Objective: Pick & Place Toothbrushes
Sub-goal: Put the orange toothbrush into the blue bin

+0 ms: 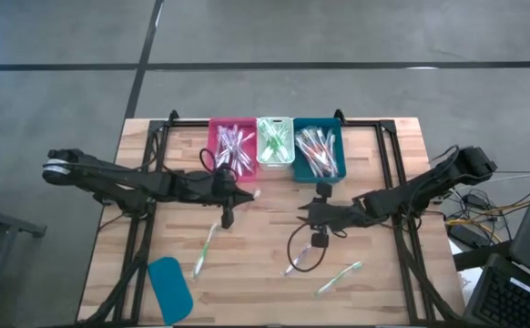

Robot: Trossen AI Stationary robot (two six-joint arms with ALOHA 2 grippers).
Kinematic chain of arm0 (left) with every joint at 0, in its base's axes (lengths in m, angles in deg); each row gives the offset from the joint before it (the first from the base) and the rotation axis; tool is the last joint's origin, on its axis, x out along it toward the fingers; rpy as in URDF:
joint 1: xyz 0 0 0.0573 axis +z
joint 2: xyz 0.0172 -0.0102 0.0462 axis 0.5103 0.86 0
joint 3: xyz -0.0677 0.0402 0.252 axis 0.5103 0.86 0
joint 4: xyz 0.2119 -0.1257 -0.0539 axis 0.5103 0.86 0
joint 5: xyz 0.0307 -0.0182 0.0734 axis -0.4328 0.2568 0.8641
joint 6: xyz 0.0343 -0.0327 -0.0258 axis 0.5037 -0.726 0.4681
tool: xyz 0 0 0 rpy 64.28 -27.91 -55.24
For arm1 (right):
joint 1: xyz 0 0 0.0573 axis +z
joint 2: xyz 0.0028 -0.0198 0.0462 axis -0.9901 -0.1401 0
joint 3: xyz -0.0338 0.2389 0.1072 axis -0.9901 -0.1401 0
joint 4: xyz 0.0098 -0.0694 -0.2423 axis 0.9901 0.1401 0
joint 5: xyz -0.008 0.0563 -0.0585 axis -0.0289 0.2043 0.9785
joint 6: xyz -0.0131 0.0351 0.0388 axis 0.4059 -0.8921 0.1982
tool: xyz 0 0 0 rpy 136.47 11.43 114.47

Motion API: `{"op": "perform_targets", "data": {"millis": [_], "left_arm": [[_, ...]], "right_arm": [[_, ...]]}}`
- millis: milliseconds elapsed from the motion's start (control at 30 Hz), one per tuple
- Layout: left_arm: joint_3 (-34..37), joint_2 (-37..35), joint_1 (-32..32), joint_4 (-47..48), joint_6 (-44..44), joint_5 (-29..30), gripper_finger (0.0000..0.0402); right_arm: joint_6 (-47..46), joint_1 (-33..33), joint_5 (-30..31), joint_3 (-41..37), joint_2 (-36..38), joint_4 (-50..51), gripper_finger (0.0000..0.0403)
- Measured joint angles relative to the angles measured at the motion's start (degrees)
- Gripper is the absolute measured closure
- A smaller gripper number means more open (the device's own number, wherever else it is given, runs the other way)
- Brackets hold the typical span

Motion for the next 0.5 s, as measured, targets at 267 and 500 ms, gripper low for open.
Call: {"op": "perform_targets", "data": {"millis": [267, 500], "left_arm": [[3.94, 0.00, 0.00, -16.44, 9.25, -0.52, 0.0397], [5.32, 1.88, 0.02, -28.62, 18.33, -2.47, 0.0397]], "right_arm": [[4.57, -0.02, -1.56, -7.65, 0.00, -23.30, 0.0264], [8.83, -0.04, -2.81, -8.87, 0.00, -36.05, 0.0244]]}}
